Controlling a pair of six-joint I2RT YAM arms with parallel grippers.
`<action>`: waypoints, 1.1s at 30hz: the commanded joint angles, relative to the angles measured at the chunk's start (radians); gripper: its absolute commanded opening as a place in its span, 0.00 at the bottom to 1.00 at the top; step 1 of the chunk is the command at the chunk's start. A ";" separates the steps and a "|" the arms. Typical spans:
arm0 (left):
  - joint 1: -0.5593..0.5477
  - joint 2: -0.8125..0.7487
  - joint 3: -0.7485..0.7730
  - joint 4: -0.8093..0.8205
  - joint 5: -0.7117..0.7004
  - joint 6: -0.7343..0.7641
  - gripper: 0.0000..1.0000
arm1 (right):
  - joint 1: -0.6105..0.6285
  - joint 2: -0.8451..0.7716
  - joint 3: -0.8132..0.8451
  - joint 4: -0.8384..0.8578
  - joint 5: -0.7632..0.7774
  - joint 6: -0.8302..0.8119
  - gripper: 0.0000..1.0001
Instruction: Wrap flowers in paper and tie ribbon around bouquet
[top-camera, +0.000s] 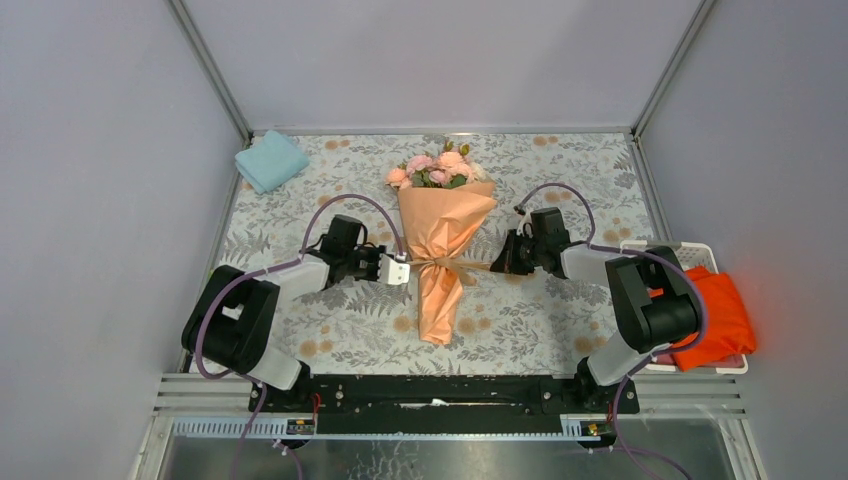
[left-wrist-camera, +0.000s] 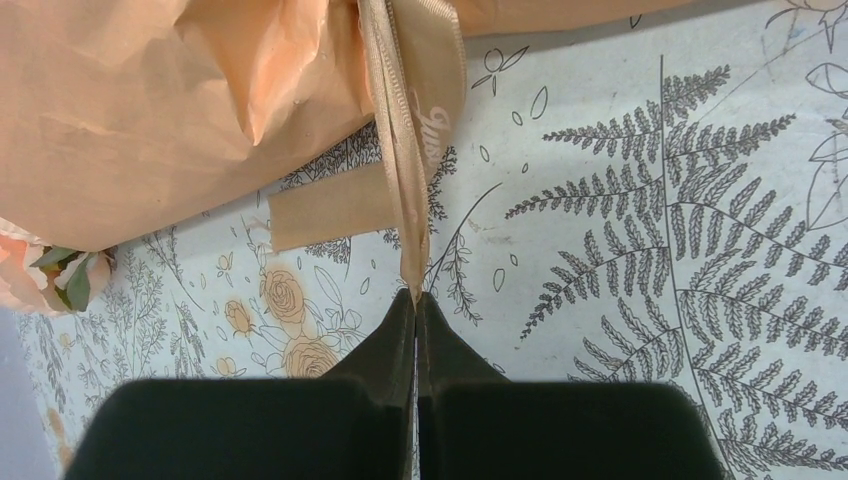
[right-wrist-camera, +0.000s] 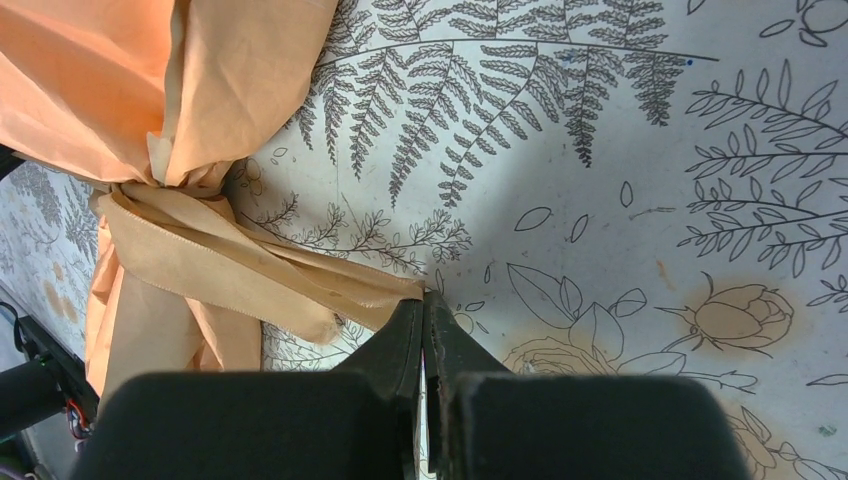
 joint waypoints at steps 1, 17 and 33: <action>0.049 -0.015 -0.033 -0.037 -0.090 0.017 0.00 | -0.061 0.017 0.003 -0.071 0.131 -0.019 0.00; 0.018 -0.181 -0.034 -0.271 0.112 0.063 0.82 | -0.060 -0.020 0.166 -0.242 -0.041 -0.130 0.44; 0.155 -0.377 0.293 -0.478 -0.344 -1.005 0.98 | -0.140 -0.564 0.094 -0.132 0.431 -0.103 1.00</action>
